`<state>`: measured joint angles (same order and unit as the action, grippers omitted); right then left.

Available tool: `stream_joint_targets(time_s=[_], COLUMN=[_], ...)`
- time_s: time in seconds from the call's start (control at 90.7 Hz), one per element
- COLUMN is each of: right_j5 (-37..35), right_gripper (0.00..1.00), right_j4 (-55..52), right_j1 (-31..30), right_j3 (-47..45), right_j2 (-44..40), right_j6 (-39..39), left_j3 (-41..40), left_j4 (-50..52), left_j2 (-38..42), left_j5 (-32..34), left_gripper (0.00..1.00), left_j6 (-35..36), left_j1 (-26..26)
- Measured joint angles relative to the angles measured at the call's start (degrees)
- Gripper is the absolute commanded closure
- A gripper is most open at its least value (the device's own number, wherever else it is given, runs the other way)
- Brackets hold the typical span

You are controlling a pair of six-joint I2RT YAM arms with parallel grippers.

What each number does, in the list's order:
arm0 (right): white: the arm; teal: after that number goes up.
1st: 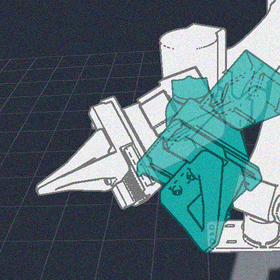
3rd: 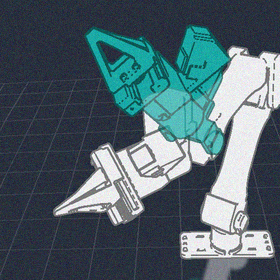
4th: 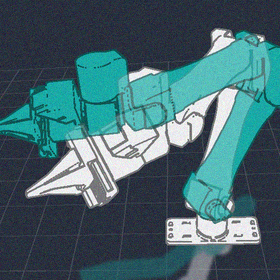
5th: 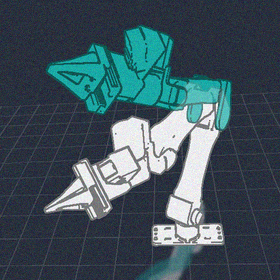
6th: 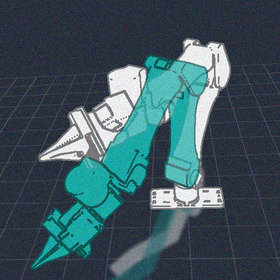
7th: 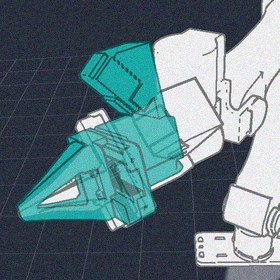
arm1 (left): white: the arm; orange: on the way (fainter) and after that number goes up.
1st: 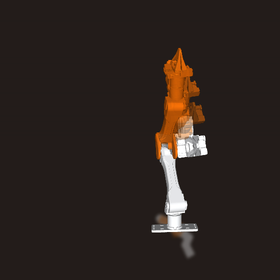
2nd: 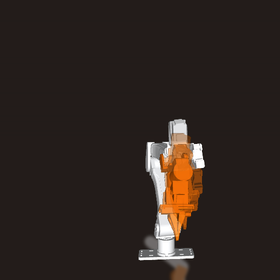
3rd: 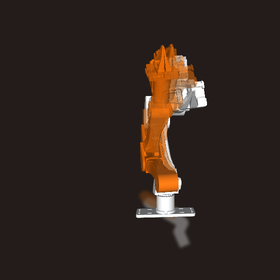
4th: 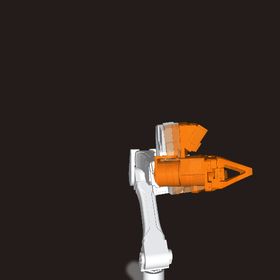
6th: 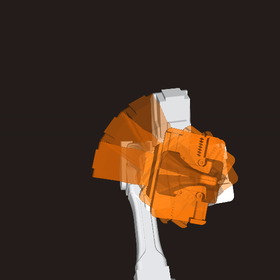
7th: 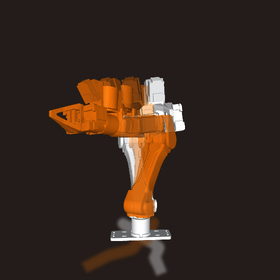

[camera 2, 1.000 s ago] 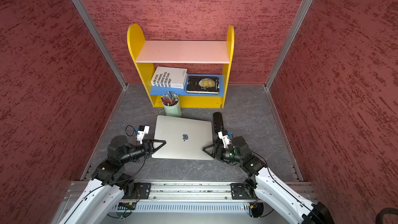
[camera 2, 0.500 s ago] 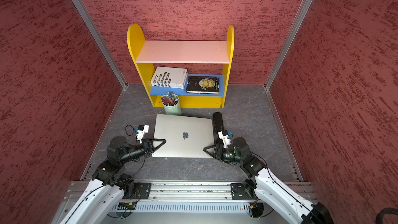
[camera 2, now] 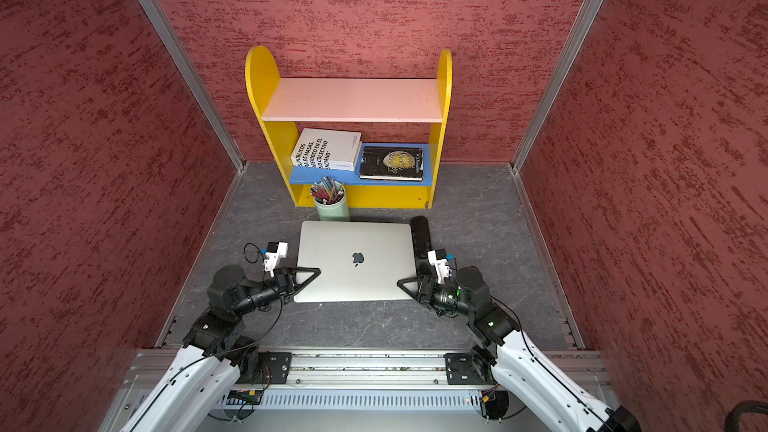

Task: Close the laptop lid and set it aside
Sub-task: Pick up the laptop from the center of the board.

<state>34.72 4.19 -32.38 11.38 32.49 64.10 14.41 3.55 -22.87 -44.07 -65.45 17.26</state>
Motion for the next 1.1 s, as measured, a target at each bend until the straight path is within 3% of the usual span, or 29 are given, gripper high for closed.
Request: stream_joint_targets(time_s=[0.694,1.102], right_j5=[-2.6,-4.2], right_gripper=[0.96,1.00], right_j4=[3.2,2.9], right_j1=[0.7,1.0], right_j3=[0.1,3.3], right_j2=[-0.2,-0.1], right_j6=[3.0,3.1], left_j3=[-1.7,-1.7], left_j4=[-7.1,-12.0], left_j2=[-5.2,-7.3], left_j5=[-0.4,-0.2], left_gripper=[1.00,1.00], left_j6=[-3.4,-6.7], left_j1=[-0.7,-0.9])
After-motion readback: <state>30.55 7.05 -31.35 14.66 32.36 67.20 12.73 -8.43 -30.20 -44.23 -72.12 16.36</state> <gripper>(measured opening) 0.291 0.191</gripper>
